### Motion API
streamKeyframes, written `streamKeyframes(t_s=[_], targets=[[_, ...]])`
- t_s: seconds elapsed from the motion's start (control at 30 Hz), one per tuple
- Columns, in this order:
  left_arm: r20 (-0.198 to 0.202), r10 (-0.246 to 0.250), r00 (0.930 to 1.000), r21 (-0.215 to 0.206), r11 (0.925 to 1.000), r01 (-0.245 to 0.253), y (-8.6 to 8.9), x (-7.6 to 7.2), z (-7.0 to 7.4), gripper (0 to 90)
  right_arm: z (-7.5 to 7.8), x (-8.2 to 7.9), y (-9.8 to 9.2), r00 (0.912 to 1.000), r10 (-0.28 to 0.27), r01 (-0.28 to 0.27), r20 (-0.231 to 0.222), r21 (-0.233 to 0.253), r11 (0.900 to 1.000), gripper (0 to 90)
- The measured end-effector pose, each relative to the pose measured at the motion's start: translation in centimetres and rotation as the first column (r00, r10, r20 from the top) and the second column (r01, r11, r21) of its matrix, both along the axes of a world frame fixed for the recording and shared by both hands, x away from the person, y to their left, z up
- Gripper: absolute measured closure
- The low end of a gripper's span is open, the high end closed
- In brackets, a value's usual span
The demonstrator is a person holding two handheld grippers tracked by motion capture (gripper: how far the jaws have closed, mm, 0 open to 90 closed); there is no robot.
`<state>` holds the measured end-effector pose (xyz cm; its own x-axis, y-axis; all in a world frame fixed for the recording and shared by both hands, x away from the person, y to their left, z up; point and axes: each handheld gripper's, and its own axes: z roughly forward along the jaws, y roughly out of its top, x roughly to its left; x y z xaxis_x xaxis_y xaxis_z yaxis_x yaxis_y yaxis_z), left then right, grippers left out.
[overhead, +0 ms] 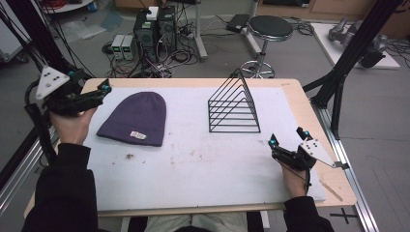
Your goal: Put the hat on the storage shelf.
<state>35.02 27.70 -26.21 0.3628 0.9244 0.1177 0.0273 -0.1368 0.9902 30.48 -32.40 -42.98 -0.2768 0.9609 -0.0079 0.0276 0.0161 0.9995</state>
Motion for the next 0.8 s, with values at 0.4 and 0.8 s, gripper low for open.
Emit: streamKeyframes(t_s=[0.4,0.8], targets=[[-0.144,-0.030,0.9892,0.067,0.9970,0.040,-1.1,6.1,-1.5,19.6,0.0,0.1,0.3,0.9998,0.018,-0.018,-0.007,-0.017,1.000,1.8],[-0.260,-0.014,0.9655,0.072,0.9969,0.034,-1.1,11.0,-4.2,18.8,-0.1,0.1,0.4,0.9995,0.029,-0.030,-0.007,-0.033,0.999,1.8]])
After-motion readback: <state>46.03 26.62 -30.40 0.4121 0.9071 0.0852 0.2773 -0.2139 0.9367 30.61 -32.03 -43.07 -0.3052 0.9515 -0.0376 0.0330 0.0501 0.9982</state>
